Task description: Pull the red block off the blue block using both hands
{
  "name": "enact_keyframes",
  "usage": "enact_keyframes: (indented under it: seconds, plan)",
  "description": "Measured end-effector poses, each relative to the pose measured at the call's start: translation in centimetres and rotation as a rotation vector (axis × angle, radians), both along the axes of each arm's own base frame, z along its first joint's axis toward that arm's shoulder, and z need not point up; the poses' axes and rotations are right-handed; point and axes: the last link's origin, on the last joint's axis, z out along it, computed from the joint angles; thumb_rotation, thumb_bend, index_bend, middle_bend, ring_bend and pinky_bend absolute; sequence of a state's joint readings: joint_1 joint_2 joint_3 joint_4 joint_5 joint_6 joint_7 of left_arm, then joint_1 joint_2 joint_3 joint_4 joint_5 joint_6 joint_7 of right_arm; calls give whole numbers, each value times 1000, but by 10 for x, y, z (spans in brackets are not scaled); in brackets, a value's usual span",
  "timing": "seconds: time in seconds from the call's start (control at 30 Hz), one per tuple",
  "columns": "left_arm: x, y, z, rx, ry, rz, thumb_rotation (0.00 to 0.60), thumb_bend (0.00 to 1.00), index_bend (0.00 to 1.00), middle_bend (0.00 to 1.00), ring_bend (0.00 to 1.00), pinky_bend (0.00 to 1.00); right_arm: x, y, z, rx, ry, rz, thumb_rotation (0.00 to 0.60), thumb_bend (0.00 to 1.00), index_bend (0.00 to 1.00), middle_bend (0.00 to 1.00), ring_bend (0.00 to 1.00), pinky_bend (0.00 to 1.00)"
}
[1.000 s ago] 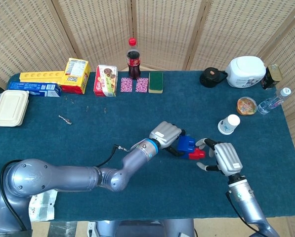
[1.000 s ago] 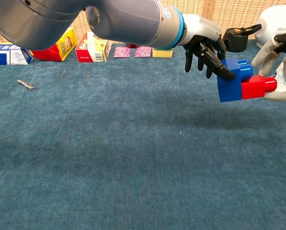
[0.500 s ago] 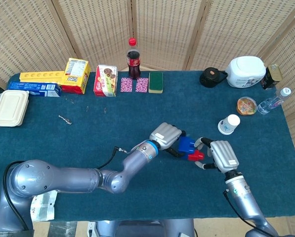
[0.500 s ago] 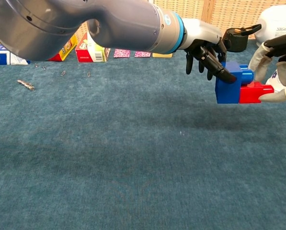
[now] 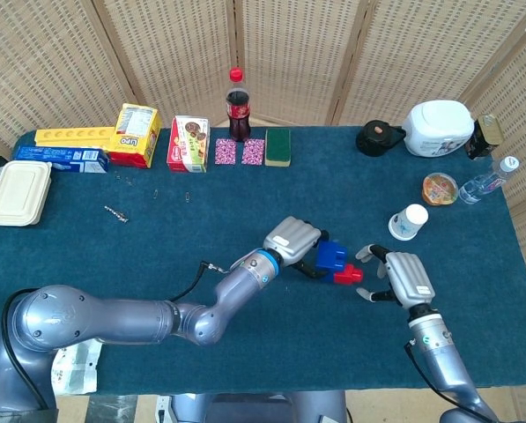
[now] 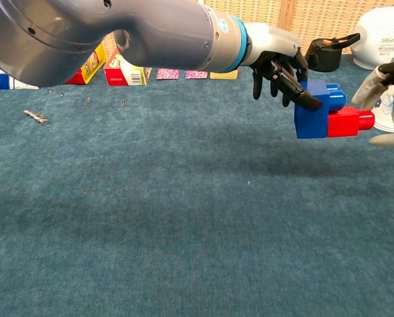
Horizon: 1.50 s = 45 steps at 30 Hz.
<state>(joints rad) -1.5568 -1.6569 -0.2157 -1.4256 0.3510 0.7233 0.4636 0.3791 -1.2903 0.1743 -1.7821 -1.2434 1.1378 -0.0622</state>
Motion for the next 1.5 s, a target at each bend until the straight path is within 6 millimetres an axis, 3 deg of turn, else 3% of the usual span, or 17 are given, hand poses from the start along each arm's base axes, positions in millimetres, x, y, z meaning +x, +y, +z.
enact_keyframes:
  seconds: [0.4,0.93,1.5]
  plan:
    - [-3,-2,-1,19,-16,0,329,370,585,412,319,396,9,-9,4,102,-123,-30,599,189,406,396,580,426]
    - [-1,-5,-5,34,-33,-1,328,369,585,412,319,396,17,-23,-1,122,-124,-66,600,188,515,448,635,451]
    - [0,-8,-7,26,-71,7,325,368,584,412,319,396,24,-32,-1,95,-123,-86,599,188,649,607,830,575]
